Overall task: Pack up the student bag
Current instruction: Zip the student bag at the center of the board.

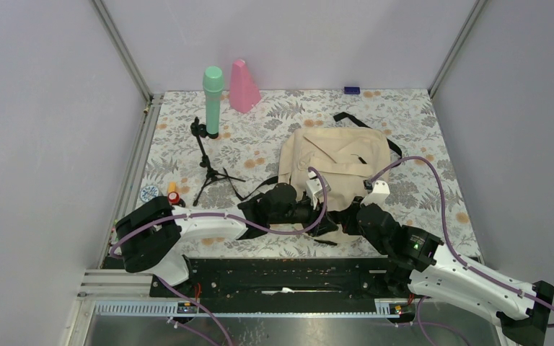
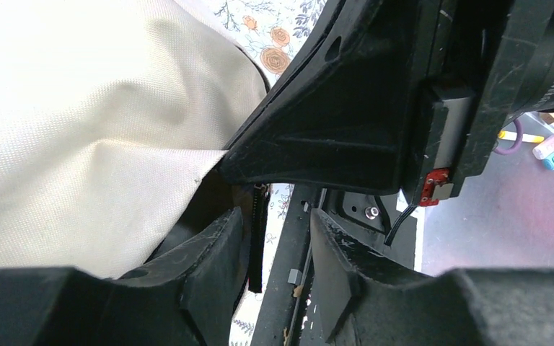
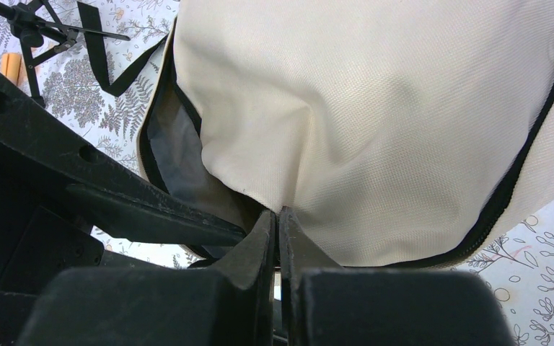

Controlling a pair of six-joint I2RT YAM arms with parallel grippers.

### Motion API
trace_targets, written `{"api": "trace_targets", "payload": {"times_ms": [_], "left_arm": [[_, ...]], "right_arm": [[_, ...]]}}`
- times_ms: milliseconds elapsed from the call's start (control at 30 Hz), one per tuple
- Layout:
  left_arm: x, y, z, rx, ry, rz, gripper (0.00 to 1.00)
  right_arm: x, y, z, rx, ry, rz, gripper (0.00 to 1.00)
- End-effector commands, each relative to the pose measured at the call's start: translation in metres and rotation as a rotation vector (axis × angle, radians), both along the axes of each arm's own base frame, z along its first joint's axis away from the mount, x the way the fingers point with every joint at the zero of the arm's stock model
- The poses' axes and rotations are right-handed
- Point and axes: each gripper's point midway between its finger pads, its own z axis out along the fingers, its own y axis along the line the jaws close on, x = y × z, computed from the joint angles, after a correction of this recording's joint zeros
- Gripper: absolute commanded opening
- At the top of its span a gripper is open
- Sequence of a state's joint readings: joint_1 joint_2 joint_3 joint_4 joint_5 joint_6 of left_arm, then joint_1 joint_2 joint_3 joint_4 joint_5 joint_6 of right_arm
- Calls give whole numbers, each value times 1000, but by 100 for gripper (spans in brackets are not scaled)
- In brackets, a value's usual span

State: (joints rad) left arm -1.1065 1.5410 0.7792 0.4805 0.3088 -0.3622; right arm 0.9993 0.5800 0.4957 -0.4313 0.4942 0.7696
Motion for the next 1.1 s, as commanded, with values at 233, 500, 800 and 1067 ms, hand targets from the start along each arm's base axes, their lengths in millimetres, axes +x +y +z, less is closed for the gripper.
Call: {"api": "trace_targets", "payload": {"times_ms": [233,500,800,1067], "left_arm": [[10,-8,12,-21,-55,24,31],[8,-7,20,-40,-59,23,0],[1,-3,43,-50,-48,-2,0],[2,-1,38,-31,-47,6,0]], "right_arm": [[3,11,13,78,-16,2,0],[3,10,10,75,-15,-3,0],[6,0,13,36,-41,-28,1],[7,-35,22,-66,-41,-144,51]]}}
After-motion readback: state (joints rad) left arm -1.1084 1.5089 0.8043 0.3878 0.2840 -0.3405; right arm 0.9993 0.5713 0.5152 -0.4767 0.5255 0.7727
